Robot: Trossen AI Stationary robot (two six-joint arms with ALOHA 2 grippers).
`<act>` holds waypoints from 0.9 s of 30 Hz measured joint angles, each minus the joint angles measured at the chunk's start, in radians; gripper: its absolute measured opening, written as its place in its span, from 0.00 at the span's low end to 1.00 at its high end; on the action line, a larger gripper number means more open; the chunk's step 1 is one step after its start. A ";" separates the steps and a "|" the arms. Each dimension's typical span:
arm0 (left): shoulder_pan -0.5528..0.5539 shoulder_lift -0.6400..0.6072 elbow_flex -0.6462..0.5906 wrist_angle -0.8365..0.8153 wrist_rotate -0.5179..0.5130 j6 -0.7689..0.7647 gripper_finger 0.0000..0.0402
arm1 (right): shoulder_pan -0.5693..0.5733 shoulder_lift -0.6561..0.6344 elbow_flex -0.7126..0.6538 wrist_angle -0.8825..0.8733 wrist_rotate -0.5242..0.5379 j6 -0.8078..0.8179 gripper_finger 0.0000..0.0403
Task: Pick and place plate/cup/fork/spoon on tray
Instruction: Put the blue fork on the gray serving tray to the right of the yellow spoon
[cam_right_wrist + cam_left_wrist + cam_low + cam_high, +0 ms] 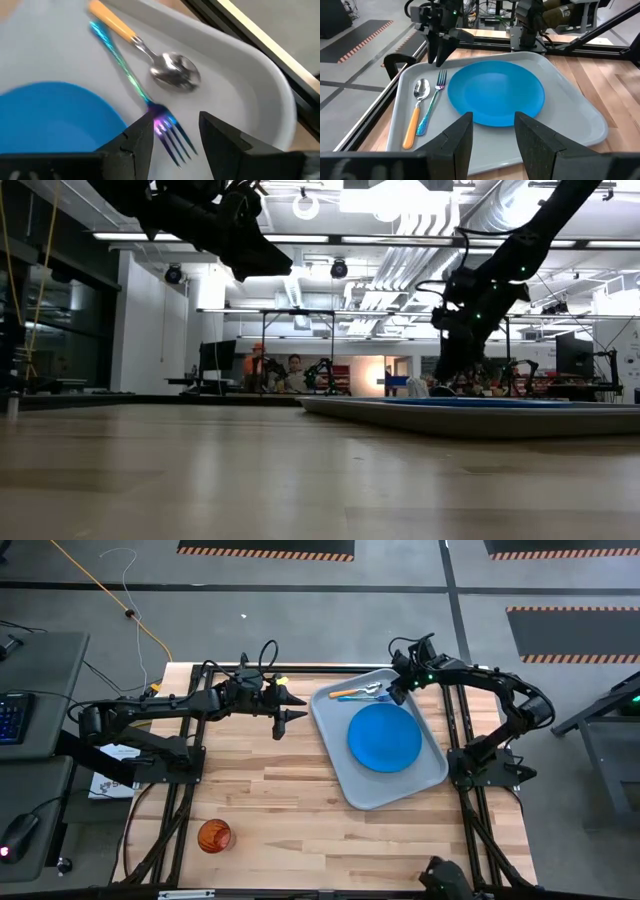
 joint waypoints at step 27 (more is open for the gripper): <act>0.000 0.000 0.000 0.009 -0.001 0.017 0.33 | 0.364 0.200 0.000 0.545 0.289 0.401 0.03</act>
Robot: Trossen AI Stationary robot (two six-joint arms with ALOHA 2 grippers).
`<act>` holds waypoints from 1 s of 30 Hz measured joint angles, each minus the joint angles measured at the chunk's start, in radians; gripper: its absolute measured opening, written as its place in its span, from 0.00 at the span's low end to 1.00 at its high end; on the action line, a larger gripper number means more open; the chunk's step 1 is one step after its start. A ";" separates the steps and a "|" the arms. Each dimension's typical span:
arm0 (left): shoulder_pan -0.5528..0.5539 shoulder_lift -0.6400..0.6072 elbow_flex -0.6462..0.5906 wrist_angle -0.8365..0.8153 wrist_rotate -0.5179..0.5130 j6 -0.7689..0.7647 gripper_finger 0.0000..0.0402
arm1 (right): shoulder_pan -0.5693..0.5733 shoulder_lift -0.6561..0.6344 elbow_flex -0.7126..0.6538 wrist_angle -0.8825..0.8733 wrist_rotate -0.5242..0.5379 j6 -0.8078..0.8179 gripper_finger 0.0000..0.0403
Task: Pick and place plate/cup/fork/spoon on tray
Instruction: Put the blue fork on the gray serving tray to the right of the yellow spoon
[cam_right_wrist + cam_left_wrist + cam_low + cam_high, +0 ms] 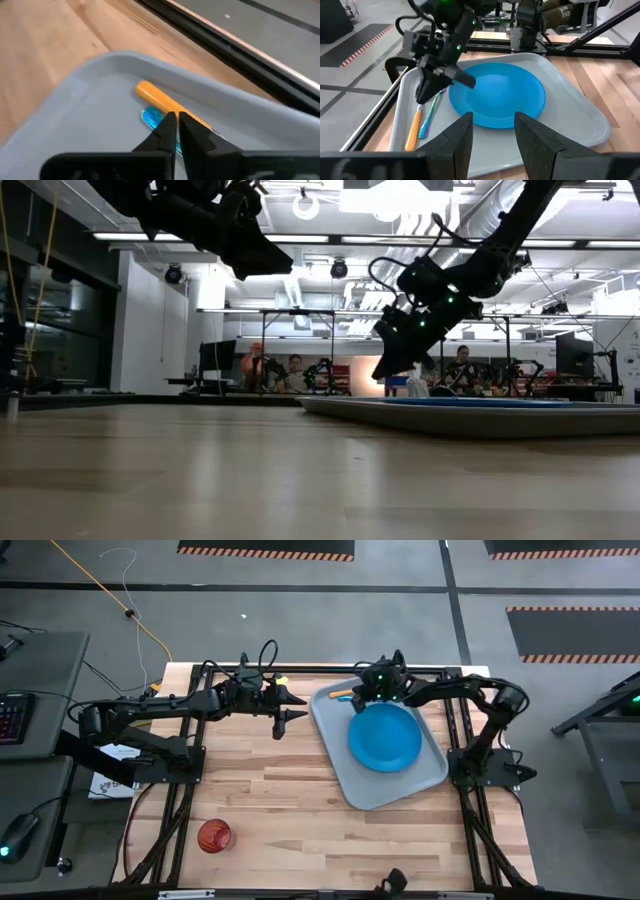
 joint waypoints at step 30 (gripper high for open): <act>0.000 0.000 0.000 0.007 0.000 0.008 0.33 | 0.125 0.138 0.000 0.075 0.282 0.184 0.00</act>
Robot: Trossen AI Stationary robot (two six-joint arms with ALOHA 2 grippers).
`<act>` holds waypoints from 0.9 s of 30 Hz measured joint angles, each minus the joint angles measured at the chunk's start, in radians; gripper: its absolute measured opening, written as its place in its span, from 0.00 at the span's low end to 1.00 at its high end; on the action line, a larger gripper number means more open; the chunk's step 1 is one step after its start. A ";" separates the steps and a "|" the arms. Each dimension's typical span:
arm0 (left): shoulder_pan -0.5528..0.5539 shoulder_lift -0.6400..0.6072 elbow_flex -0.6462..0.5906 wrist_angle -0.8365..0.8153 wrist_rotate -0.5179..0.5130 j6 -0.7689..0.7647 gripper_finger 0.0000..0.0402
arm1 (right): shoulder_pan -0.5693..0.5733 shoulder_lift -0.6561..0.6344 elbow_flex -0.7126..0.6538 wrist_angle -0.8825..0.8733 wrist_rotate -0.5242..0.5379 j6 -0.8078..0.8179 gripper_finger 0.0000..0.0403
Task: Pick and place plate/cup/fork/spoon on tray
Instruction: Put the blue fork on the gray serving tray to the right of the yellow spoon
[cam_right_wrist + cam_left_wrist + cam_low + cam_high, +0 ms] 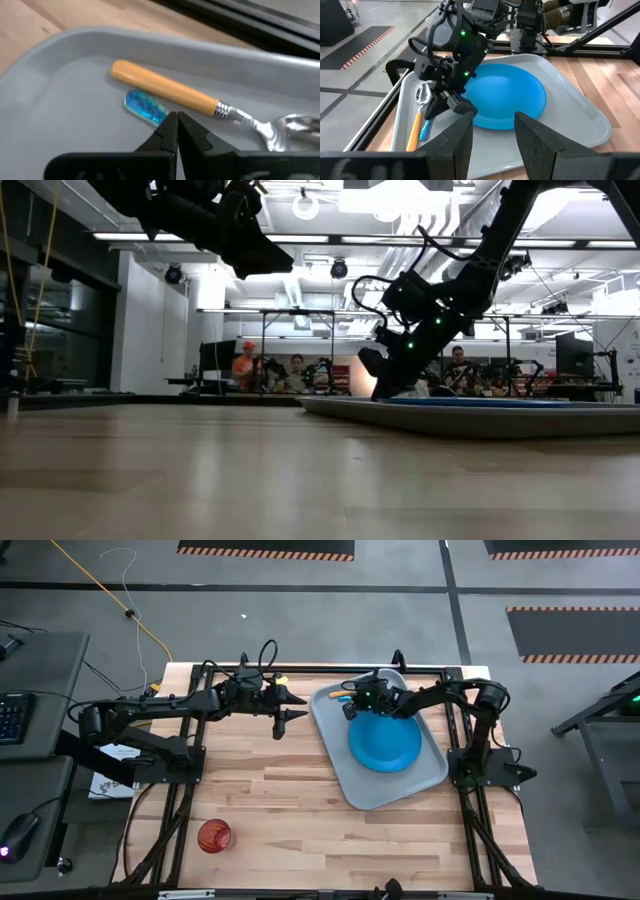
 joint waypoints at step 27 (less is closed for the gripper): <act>0.000 0.000 0.000 0.000 0.000 0.000 0.33 | -0.003 0.000 0.001 -0.044 -0.064 -0.081 0.00</act>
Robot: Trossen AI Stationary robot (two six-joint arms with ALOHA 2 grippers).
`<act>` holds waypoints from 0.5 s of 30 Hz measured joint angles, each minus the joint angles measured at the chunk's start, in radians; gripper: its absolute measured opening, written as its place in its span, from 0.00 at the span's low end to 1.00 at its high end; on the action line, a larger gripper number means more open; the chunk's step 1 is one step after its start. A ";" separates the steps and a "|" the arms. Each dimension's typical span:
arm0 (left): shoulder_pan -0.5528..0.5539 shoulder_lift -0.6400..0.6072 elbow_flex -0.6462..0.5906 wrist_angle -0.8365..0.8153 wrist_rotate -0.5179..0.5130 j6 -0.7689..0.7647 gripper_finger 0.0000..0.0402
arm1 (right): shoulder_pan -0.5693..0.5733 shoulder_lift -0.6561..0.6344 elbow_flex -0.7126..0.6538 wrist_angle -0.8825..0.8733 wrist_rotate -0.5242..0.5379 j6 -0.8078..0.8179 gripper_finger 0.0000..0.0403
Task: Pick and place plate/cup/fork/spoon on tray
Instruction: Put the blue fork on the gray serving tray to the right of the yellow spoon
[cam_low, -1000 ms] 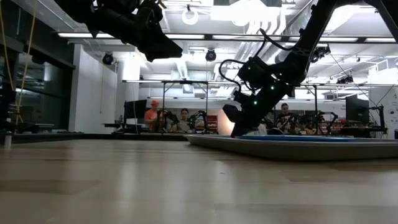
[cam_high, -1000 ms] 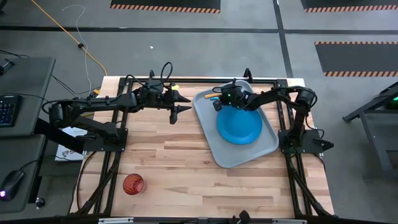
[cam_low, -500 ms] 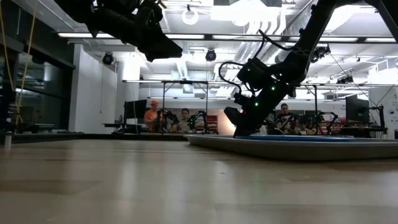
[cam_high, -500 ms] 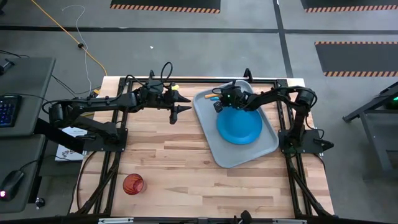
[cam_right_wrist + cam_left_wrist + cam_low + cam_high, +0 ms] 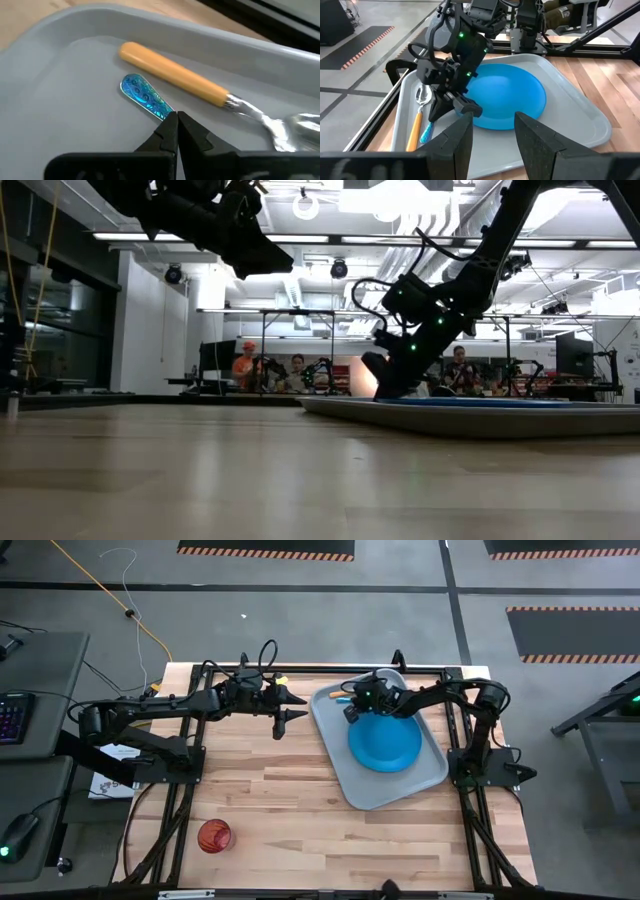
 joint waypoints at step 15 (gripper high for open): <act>0.000 0.000 0.000 0.000 0.000 0.000 0.33 | 0.002 0.000 0.000 0.009 -0.129 -0.149 0.00</act>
